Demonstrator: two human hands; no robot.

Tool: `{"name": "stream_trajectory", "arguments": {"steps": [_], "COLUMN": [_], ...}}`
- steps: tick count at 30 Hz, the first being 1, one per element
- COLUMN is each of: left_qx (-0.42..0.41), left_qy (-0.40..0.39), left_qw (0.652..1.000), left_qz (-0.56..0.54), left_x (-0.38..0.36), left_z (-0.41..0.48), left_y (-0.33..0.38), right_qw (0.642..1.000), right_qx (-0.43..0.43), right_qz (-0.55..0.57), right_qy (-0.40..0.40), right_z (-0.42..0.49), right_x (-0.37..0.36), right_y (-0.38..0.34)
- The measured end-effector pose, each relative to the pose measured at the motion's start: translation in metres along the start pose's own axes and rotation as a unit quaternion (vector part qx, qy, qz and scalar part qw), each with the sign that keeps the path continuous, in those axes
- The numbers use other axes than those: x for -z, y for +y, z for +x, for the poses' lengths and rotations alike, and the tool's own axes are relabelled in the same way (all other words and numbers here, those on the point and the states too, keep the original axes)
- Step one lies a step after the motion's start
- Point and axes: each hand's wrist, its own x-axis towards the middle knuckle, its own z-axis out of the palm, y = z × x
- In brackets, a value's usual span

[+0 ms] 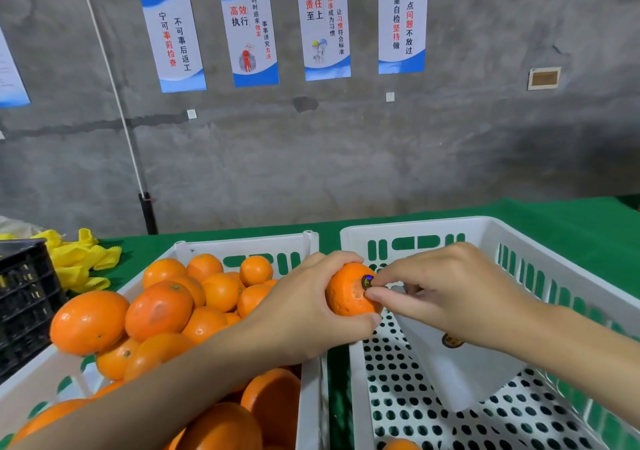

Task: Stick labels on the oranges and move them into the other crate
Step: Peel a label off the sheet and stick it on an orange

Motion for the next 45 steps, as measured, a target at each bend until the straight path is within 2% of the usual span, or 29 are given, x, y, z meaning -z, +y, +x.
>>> {"name": "stream_trajectory", "arguments": {"steps": [4,8,11,14,19,21,25,29,32,36,40,45], "left_qx": [0.001,0.02,0.027,0.022,0.016,0.02,0.023,0.028,0.024,0.019,0.007,-0.002], "left_qy": [0.02,0.041,0.041,0.032,0.018,0.014,0.007,-0.059,-0.1,-0.161,-0.238,-0.313], "left_qw": [0.999,0.992,0.983,0.983,0.988,0.99,0.988,0.988,0.991,0.986,0.97,0.948], "left_qz": [-0.032,-0.118,-0.174,-0.18,-0.152,-0.142,-0.153,-0.137,-0.082,-0.044,0.045,0.051], "left_x": [0.0,-0.001,-0.001,-0.001,-0.004,-0.004,-0.003,-0.006,-0.005,-0.002,-0.003,-0.001], "left_z": [0.001,0.005,0.006,0.005,0.003,0.002,0.002,0.001,0.0,0.0,0.002,0.005], "left_y": [-0.002,-0.006,-0.006,-0.004,-0.001,-0.002,-0.001,-0.001,0.005,0.013,0.017,0.026], "right_qw": [1.0,0.999,0.999,0.999,0.996,0.995,0.999,0.988,0.975,0.967,0.965,0.965], "right_qx": [-0.014,-0.007,0.0,-0.037,-0.048,-0.036,-0.034,-0.138,-0.197,-0.241,-0.252,-0.254], "right_qz": [0.025,0.043,0.031,0.028,0.005,0.017,0.019,0.022,0.015,0.023,0.018,0.016], "right_qy": [-0.006,-0.03,-0.013,0.012,-0.078,-0.089,-0.026,0.067,0.1,0.085,0.066,0.062], "right_z": [0.0,-0.002,-0.003,-0.001,-0.003,-0.004,-0.003,0.001,0.004,0.004,0.004,0.006], "right_x": [0.0,-0.002,-0.003,0.001,-0.002,-0.002,-0.002,-0.001,0.0,0.001,0.0,0.003], "right_y": [0.0,-0.002,-0.002,0.0,0.0,0.0,0.003,0.013,0.018,0.024,0.028,0.031]}}
